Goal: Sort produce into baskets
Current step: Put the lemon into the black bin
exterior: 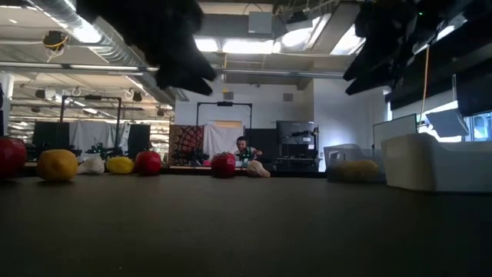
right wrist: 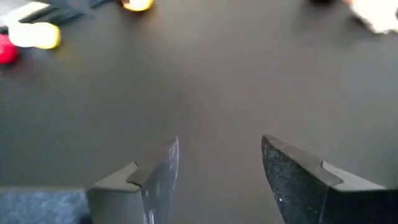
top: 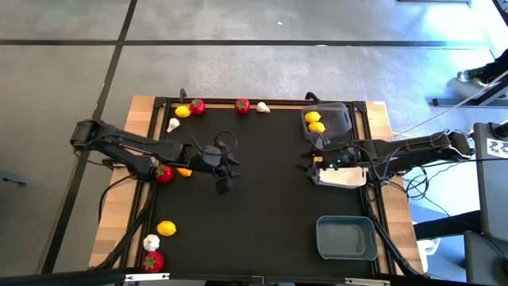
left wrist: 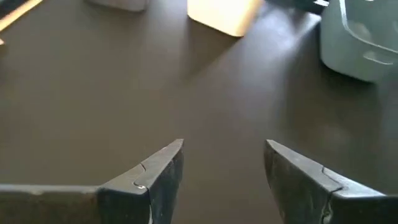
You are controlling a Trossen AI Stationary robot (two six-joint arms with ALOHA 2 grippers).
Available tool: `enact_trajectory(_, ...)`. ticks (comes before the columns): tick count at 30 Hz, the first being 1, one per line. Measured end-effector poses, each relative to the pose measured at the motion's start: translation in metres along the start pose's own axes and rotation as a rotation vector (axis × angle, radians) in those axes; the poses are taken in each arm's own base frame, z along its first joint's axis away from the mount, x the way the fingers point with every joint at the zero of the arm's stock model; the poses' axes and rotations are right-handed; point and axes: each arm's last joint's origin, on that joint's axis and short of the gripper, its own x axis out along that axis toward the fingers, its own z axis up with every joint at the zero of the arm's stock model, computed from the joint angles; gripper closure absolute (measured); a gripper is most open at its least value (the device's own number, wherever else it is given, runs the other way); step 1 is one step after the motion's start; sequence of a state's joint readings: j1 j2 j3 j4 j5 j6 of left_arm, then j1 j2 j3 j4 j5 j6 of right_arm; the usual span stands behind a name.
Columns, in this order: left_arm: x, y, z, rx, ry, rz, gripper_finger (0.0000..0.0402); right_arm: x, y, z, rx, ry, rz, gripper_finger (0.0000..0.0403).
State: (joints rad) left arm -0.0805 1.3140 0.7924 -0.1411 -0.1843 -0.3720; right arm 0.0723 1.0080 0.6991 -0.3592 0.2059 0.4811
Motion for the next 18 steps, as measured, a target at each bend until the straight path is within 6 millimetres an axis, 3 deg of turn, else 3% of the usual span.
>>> enact_trajectory(10, -0.065, 0.009, -0.009, -0.014, 0.110, 0.021, 0.0188, 0.028, 0.007, -0.008, -0.027, 0.118, 0.071, 0.0173)
enact_trajectory(18, -0.090, 0.018, -0.009, 0.016, 0.307, 0.137, 0.0188, 0.049, 0.007, -0.016, -0.065, 0.184, 0.043, 0.0173)
